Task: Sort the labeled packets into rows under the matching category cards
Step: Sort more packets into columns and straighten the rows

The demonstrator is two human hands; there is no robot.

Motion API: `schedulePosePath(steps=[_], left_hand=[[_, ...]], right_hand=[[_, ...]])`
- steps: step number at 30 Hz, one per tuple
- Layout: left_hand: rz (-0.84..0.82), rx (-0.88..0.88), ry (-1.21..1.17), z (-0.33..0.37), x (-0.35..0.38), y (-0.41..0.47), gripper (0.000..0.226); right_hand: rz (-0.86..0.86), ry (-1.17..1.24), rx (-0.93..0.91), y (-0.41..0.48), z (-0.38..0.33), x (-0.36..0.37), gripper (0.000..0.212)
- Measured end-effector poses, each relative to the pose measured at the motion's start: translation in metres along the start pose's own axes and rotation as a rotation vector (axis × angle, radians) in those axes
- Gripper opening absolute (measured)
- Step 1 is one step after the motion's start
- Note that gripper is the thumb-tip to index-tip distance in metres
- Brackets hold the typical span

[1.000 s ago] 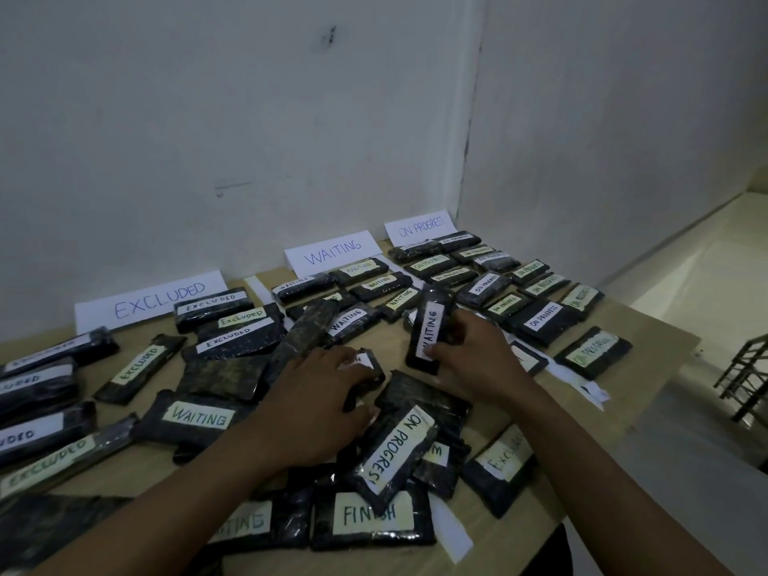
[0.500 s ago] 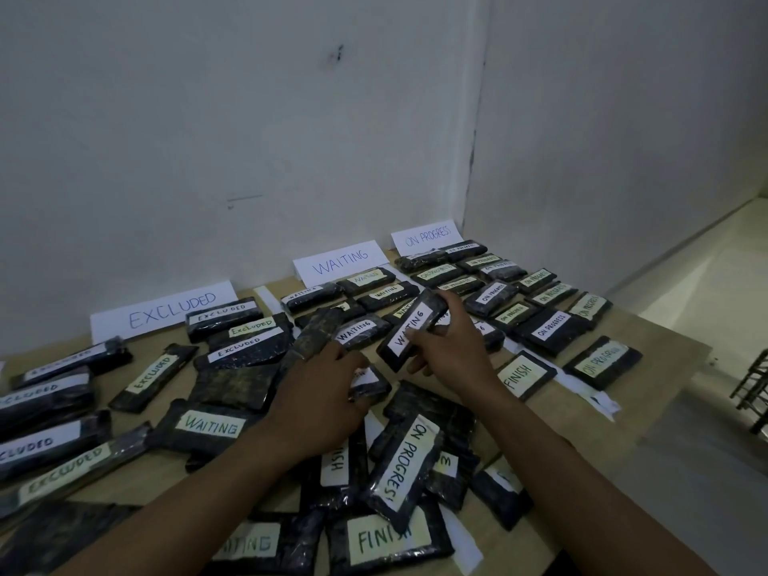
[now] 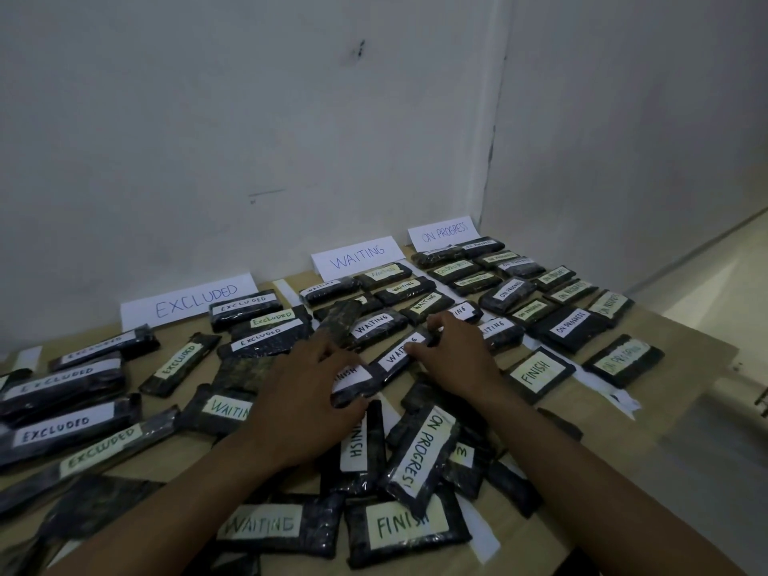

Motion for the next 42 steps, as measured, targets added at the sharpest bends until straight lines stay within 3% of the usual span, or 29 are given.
schedulePosePath(steps=[6, 11, 15, 17, 20, 24, 29, 33, 37, 40, 42], left_hand=[[-0.05, 0.071, 0.137, -0.003, 0.007, -0.005, 0.072], [-0.055, 0.1, 0.157, -0.003, 0.008, -0.01, 0.07], [-0.076, 0.133, 0.171, 0.001, 0.006, -0.013, 0.074], [-0.113, 0.17, 0.164, 0.005, 0.006, -0.017, 0.075], [-0.167, 0.217, 0.163, 0.011, 0.007, -0.021, 0.077], [-0.176, 0.221, 0.147, 0.012, 0.009, -0.021, 0.077], [-0.14, 0.182, 0.034, 0.011, 0.008, -0.015, 0.072], [-0.008, 0.126, -0.1, 0.016, -0.007, 0.0, 0.067], [0.013, -0.13, -0.344, 0.022, -0.032, 0.013, 0.079], [0.029, -0.398, -0.734, 0.014, -0.053, 0.015, 0.04], [0.123, -0.46, -0.793, 0.003, -0.074, 0.012, 0.028]], right_hand=[[0.12, -0.081, -0.133, -0.002, -0.011, -0.023, 0.032], [0.151, -0.233, -0.114, -0.001, 0.018, -0.08, 0.015], [0.101, -0.46, 0.003, -0.01, 0.071, -0.105, 0.025], [0.039, -0.476, 0.061, -0.019, 0.086, -0.103, 0.048], [-0.011, -0.45, 0.105, -0.023, 0.088, -0.098, 0.053], [0.048, -0.264, 0.158, -0.016, 0.084, -0.096, 0.065], [0.291, 0.092, 0.17, -0.016, 0.069, -0.108, 0.064], [0.424, 0.409, 0.093, -0.029, 0.025, -0.108, 0.038], [0.283, 0.757, 0.153, -0.046, -0.028, -0.084, 0.016], [0.102, 1.001, 0.234, -0.058, -0.065, -0.063, 0.015], [-0.011, 1.063, 0.237, -0.068, -0.087, -0.05, 0.015]])
Point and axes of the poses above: each hand's wrist, its own y-axis towards the middle knuckle, its own x-axis out of the palm, z = x × y, the point moved 4 cm from there along y, towards the middle knuckle, and after that the axes turned 15 degrees about z, right-handed, at the moved point
